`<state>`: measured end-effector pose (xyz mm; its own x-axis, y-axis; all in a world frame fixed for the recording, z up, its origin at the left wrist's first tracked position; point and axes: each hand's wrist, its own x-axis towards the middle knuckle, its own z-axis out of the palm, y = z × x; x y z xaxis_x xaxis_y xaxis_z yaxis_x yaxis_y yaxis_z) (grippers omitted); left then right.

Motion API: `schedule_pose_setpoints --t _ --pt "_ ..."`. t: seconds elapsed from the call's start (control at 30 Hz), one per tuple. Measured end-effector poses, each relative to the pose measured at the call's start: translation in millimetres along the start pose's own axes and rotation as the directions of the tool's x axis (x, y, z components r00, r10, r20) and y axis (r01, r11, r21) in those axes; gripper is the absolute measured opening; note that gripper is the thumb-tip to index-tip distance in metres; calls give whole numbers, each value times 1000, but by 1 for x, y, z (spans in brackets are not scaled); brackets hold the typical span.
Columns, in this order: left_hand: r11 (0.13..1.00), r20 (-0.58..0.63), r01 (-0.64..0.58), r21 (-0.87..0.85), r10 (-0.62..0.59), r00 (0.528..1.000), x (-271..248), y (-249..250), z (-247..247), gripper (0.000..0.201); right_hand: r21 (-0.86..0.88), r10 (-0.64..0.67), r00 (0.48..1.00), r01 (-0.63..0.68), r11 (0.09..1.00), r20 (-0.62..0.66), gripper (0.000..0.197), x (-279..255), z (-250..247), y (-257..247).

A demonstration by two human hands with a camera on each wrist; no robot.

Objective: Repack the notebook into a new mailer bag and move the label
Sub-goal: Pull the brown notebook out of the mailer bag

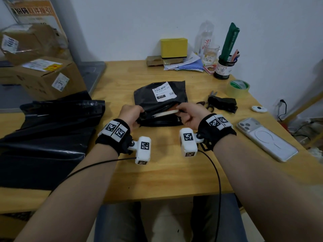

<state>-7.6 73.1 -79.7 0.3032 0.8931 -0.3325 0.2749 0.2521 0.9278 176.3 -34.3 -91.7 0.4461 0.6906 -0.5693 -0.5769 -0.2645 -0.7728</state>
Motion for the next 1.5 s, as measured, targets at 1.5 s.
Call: schedule_pose_setpoints --t 1.5 --pt "998 63 16 67 -20 998 59 18 18 9 -129 -17 999 21 991 28 16 -32 -45 -16"
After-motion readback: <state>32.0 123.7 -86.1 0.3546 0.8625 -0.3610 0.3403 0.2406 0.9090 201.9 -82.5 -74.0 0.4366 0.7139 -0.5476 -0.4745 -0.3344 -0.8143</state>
